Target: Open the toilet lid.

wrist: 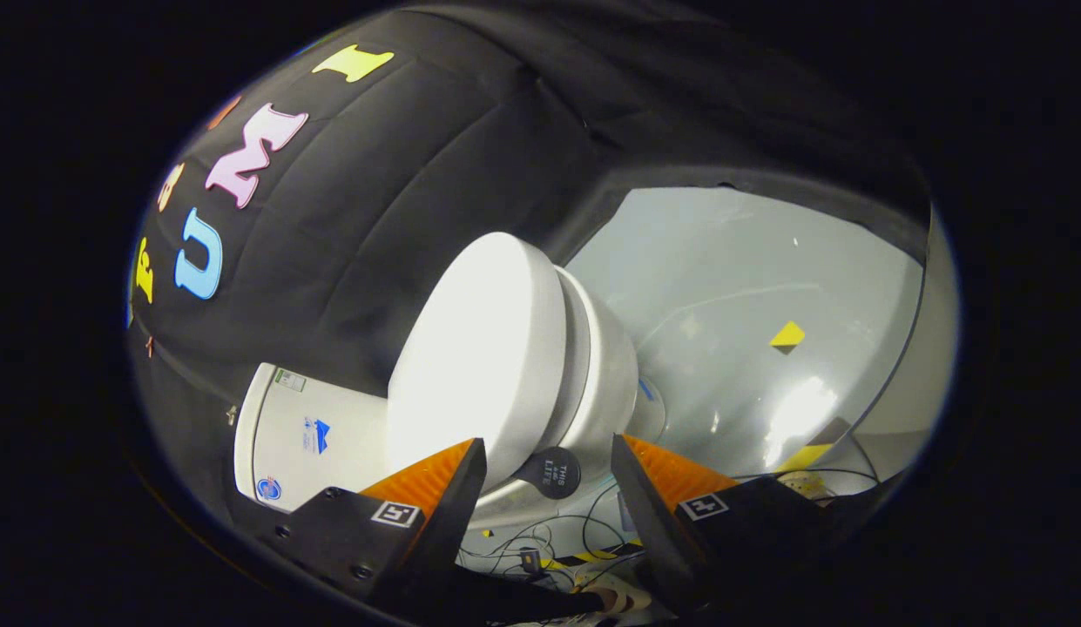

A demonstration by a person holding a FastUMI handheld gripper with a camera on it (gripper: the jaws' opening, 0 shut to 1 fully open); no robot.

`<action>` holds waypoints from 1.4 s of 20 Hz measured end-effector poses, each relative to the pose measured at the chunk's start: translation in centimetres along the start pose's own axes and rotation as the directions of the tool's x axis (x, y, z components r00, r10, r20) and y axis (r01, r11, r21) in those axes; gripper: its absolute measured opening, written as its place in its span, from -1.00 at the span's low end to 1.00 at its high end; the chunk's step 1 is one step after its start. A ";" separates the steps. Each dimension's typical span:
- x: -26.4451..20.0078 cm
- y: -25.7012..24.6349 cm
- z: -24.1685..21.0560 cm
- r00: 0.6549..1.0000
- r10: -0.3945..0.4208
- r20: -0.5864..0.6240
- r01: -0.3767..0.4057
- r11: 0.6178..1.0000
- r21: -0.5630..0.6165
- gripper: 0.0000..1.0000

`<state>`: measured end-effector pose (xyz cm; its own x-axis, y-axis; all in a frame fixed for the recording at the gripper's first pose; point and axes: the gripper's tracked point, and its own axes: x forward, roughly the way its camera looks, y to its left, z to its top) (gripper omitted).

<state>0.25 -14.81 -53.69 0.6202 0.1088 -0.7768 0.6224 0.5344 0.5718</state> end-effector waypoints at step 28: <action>2.2 2.4 -2.1 0.992 0.102 -0.080 -0.106 0.993 -0.047 -0.68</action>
<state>2.10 -11.49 -54.60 0.6402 0.2299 -0.7330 0.5298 0.5589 0.6379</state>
